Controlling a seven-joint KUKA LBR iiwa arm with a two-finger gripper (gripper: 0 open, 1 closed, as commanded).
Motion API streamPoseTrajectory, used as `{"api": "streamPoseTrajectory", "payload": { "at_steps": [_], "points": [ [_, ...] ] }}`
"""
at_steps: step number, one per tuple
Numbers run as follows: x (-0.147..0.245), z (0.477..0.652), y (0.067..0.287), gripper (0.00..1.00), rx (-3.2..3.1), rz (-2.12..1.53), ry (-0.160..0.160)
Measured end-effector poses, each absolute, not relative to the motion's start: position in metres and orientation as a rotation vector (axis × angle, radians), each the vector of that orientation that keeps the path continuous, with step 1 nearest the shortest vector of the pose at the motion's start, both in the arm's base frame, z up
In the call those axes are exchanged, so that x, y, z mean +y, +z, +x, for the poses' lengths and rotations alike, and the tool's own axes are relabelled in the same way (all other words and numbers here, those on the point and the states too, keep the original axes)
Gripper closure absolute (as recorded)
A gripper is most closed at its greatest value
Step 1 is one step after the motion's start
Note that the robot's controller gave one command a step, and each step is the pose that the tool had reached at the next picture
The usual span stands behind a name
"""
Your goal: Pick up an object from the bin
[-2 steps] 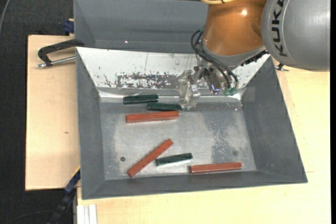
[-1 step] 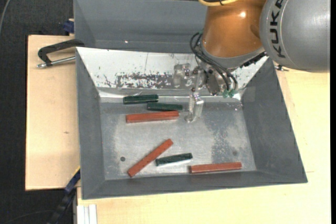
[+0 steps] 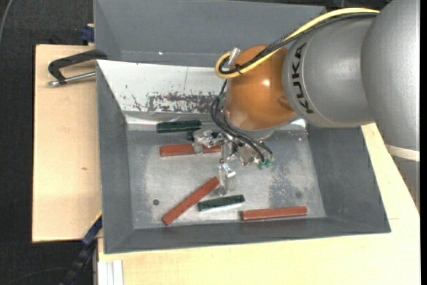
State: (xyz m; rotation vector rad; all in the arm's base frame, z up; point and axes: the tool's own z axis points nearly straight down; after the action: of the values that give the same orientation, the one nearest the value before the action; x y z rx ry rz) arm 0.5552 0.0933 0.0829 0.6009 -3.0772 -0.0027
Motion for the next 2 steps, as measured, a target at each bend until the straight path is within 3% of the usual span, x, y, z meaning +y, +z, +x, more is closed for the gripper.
{"api": "streamPoseTrajectory", "payload": {
  "at_steps": [1,2],
  "points": [
    [0.1064,0.52,0.0706,0.0,-3.065,0.687,-0.003],
    [0.106,0.5207,0.0707,1.0,-3.067,0.686,-0.003]
  ]
}}
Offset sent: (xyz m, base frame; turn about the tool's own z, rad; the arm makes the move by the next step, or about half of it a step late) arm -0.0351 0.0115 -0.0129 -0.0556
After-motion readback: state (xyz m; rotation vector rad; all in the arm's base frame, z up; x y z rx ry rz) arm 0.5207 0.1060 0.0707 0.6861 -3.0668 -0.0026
